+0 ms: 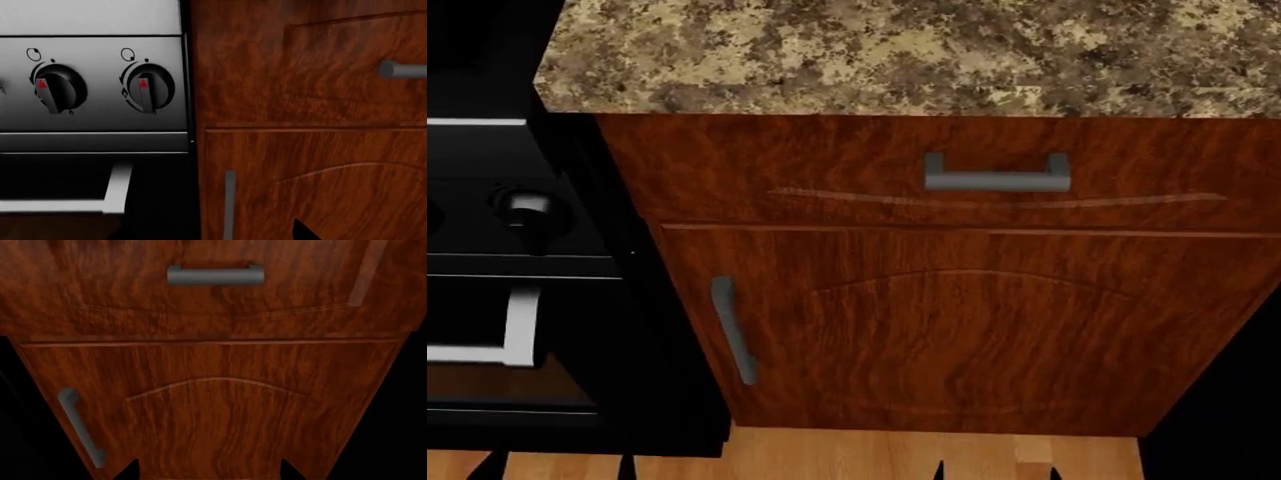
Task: Open the right drawer.
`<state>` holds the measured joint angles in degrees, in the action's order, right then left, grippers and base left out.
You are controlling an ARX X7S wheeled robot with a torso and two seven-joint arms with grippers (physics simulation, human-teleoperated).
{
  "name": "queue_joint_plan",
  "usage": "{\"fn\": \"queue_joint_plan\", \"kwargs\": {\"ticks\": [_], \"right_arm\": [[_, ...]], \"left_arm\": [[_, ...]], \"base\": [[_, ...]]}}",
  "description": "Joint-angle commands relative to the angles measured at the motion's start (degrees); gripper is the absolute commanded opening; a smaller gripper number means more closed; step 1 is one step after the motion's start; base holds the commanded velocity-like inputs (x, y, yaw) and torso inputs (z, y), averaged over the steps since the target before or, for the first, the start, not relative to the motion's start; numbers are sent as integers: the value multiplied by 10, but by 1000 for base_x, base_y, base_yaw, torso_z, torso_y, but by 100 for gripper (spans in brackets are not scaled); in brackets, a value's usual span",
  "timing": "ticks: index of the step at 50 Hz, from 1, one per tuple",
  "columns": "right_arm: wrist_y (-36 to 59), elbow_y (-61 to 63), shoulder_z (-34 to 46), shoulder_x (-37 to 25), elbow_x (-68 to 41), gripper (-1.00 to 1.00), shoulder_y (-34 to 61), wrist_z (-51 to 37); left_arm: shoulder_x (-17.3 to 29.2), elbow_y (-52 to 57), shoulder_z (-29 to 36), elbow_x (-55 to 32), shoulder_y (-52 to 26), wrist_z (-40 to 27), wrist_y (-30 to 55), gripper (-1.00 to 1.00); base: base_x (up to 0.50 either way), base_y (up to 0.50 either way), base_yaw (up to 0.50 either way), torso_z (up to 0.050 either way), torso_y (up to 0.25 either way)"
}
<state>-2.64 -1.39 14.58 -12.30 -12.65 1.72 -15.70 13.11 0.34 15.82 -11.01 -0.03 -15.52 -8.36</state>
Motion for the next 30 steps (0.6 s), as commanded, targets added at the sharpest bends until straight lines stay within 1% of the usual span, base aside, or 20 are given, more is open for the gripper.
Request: {"fn": "queue_joint_plan", "kwargs": {"ticks": [1, 10, 30], "right_arm": [[-8, -8, 2, -1, -1, 100, 3, -1], [-16, 1, 10, -5, 4, 100, 0, 1], [-2, 13, 13, -10, -5, 100, -2, -6]], "left_arm": [[3, 5, 6, 2, -1, -5, 7, 100], [5, 6, 8, -6, -1, -1, 1, 100], [7, -2, 13, -10, -2, -2, -8, 100]], "base": [[0, 0, 0, 0, 0], [0, 0, 0, 0, 0], [15, 0, 0, 0, 0]]}}
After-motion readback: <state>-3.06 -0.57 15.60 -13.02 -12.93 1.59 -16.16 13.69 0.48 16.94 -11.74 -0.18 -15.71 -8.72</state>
